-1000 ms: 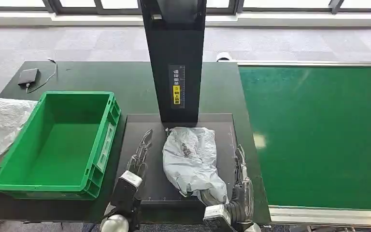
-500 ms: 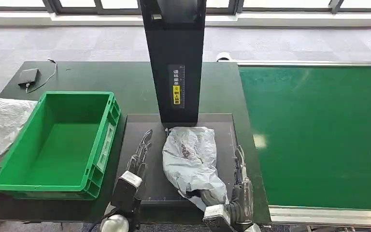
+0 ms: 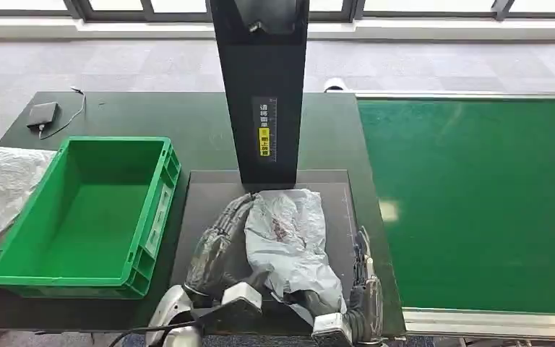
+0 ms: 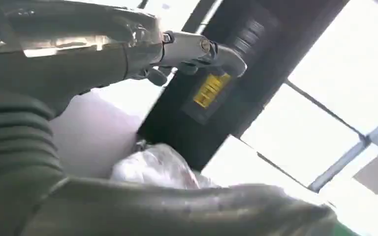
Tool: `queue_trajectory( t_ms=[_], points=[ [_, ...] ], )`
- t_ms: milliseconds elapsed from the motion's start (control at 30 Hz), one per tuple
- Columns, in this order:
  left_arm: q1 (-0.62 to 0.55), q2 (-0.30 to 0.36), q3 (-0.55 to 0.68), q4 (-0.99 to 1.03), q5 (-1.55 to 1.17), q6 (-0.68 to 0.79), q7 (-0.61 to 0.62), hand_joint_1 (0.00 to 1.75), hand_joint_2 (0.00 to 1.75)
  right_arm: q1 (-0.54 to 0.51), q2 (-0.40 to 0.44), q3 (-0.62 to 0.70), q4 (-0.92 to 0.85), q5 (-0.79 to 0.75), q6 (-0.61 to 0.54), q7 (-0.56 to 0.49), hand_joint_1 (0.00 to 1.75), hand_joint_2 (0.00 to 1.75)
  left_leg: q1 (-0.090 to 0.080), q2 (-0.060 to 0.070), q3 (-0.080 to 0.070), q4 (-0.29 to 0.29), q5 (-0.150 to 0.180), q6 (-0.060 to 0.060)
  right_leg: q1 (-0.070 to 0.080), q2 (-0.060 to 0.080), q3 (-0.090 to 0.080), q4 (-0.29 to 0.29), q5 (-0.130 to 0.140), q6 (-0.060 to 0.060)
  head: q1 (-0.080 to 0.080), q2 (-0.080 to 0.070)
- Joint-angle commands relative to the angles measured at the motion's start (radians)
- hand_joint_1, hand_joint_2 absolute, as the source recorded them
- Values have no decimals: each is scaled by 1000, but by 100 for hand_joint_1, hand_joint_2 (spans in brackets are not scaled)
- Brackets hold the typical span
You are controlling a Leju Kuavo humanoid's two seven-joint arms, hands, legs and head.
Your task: Moved the parcel from conveyor to table for the left to box.
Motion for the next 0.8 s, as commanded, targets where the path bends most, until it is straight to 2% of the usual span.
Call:
queue_trajectory(
  t_ms=[33,233,300,567,767,800],
  points=[
    [-158,6,-296,520,-201,-12,56,0,175,0,-65,28,30,-56,1,-49,0,175,-1,-7,3,-4,2,1,0,-8,6,-5,0,0,0,0],
    [-165,11,-289,513,-201,-12,55,0,175,1,-63,32,27,-55,1,-51,0,175,0,0,2,-1,0,1,0,-1,3,-2,2,1,0,0],
    [-177,7,-306,559,-253,-77,85,0,175,16,-50,14,6,-41,1,-54,0,175,0,0,1,-2,1,1,0,-1,3,-2,2,1,0,0],
    [-181,4,-308,572,-257,-78,85,0,175,19,-50,14,2,-38,1,-54,0,175,-1,0,1,-1,1,1,-1,-1,2,-1,2,1,0,0],
    [-261,-41,-295,793,-315,-51,104,0,175,54,-30,-20,-84,-4,1,-37,0,175,-1,-2,0,-1,1,1,-1,-3,2,-1,2,1,0,0],
    [-284,-55,-273,812,-327,97,80,175,175,67,-14,-45,-109,7,1,-35,0,175,-1,-2,0,-1,1,1,-1,-3,2,-1,1,1,0,0]
  ],
)
